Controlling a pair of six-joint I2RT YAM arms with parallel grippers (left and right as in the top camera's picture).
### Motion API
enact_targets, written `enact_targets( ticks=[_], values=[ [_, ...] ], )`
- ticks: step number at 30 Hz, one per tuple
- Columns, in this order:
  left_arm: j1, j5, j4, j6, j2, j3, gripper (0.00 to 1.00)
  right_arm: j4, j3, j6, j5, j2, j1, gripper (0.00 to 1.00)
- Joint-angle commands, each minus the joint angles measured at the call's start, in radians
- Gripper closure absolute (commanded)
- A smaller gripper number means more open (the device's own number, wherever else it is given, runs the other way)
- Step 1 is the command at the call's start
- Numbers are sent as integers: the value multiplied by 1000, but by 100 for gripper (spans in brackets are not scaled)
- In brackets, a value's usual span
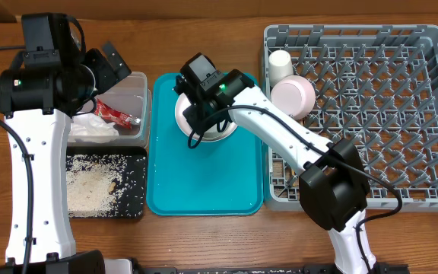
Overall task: Sort waste into correct bins and load items into the dishwasher
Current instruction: 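Grasp the rim of the pale bowl with the right gripper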
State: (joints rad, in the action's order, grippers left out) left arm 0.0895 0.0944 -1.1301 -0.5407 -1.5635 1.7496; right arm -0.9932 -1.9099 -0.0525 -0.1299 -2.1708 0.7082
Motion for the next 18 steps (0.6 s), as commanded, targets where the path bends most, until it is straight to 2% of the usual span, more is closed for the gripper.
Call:
enact_targets(
  ticks=[1, 18],
  values=[
    [2, 7, 2, 13, 13, 19, 0, 5, 39, -66, -32, 1, 16, 71],
    [2, 7, 2, 13, 13, 19, 0, 148, 177, -159, -29, 1, 58, 71]
  ],
)
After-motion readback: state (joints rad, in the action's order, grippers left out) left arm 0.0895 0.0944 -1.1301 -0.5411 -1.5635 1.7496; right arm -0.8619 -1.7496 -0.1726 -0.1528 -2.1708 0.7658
